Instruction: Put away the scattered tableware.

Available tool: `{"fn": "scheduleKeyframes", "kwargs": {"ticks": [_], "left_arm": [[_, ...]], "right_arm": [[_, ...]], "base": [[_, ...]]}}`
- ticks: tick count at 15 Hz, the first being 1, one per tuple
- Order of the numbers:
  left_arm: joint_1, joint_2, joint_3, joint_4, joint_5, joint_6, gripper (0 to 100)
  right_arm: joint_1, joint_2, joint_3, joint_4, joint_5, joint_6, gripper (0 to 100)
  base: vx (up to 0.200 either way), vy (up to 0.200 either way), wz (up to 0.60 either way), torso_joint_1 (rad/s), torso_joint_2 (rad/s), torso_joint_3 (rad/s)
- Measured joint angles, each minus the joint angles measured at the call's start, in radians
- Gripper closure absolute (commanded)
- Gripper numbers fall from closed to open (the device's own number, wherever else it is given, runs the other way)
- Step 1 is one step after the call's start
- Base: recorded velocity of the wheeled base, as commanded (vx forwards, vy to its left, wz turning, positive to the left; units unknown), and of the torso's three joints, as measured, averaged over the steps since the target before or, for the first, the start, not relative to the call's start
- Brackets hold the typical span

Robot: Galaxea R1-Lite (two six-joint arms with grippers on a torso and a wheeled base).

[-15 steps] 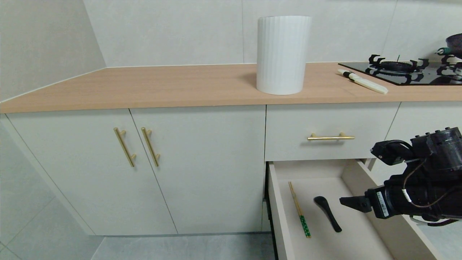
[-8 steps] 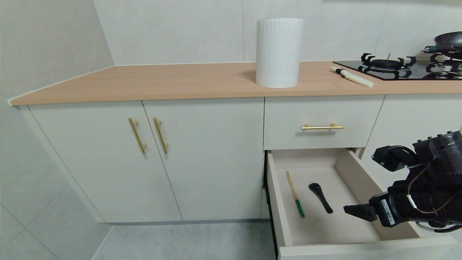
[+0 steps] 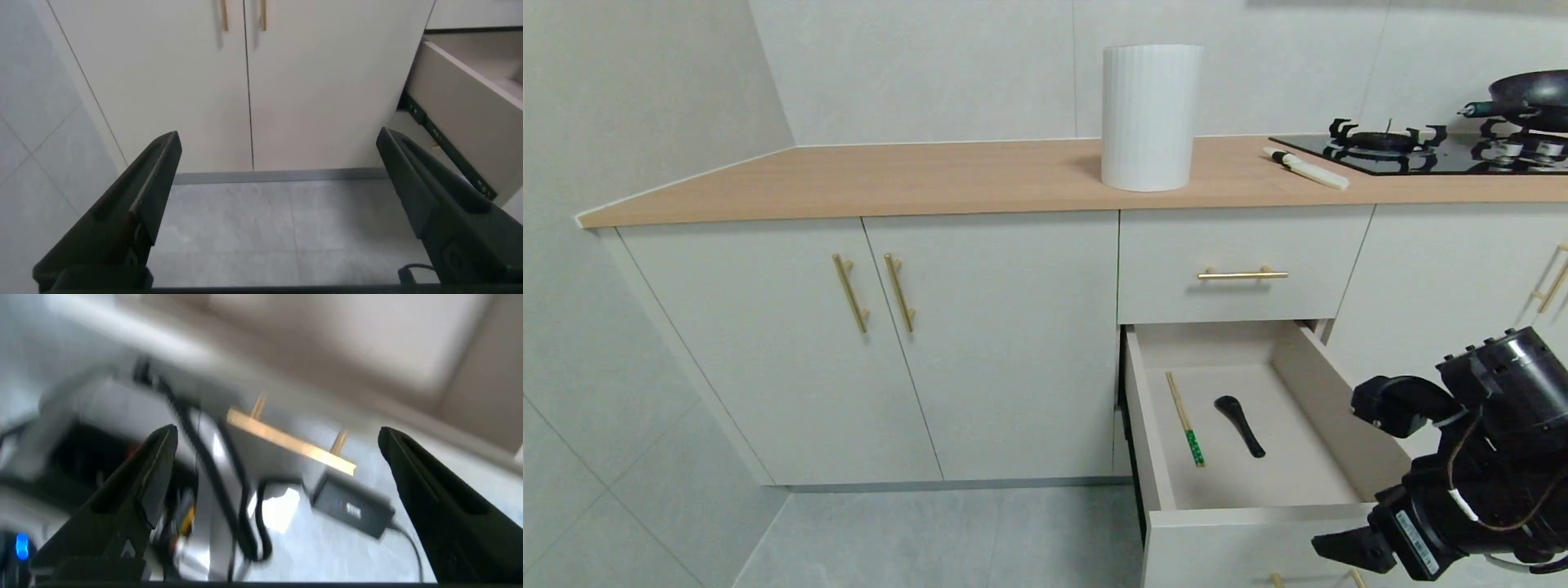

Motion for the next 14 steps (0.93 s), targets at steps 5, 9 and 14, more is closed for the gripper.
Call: {"fn": "scheduleKeyframes", "kwargs": {"ticks": [5,9,14], "left_arm": [[0.000,0.000,0.000,0.000,0.000,0.000,0],[0.000,0.000,0.000,0.000,0.000,0.000,0],[0.000,0.000,0.000,0.000,0.000,0.000,0]], "right_arm": [[0.010,0.086,-0.008,0.047,0.035,-0.034,0],[0.007,0.186,-0.044,0.044,0.033,0.010,0],[0.003,0.269,-0.120,0.050,-0.047,0.157,0]], "base": [[0.000,0.000,0.00,0.000,0.00,0.000],[0.000,0.000,0.00,0.000,0.00,0.000],[0.000,0.000,0.00,0.000,0.00,0.000]]}}
